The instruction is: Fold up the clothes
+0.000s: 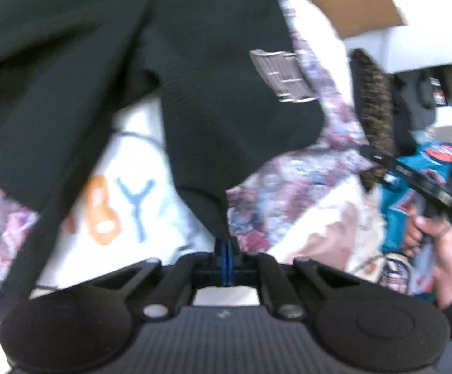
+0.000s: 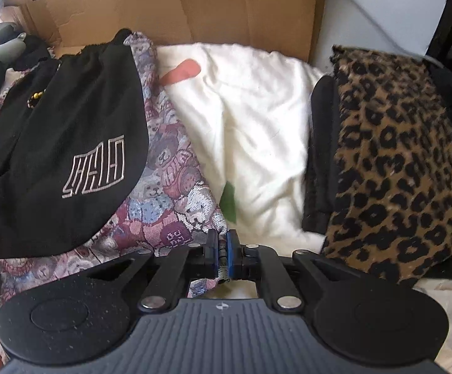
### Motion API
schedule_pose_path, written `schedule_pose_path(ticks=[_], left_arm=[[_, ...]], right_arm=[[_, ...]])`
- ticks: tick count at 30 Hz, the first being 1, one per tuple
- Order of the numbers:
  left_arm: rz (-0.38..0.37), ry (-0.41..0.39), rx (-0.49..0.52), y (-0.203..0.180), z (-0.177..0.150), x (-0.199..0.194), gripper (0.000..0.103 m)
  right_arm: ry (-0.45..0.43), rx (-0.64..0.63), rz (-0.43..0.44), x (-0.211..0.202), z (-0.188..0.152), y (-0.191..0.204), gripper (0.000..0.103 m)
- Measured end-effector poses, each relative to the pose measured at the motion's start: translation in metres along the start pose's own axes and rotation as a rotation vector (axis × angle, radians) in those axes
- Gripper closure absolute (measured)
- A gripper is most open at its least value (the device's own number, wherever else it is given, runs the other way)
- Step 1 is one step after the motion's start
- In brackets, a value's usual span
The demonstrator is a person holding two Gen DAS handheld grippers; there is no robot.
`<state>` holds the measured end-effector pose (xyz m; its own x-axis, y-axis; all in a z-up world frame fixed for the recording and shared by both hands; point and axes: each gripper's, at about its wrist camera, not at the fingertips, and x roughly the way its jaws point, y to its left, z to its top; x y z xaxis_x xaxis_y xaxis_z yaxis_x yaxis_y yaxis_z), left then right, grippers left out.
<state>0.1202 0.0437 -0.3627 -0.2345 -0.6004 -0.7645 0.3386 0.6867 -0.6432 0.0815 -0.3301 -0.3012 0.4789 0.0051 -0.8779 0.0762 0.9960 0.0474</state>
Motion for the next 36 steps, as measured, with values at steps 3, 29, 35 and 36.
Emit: schedule_pose_path(ticks=[3,29,35,36], left_arm=[[-0.067,-0.019,0.054,-0.015,0.003,-0.011,0.102],[0.076,0.061,0.064,0.012,-0.006,0.006,0.102],[0.085,0.06,0.065,0.012,-0.006,0.006,0.102],[0.086,0.058,0.061,0.013,-0.006,0.006,0.102]], right_arm=[[-0.034,-0.017,-0.023,-0.017,0.009,0.0,0.1],[0.037,0.064,-0.037,0.011,-0.002,-0.012,0.069],[0.03,0.194,0.002,0.004,-0.015,-0.042,0.069],[0.027,0.216,0.017,0.004,-0.019,-0.045,0.069]])
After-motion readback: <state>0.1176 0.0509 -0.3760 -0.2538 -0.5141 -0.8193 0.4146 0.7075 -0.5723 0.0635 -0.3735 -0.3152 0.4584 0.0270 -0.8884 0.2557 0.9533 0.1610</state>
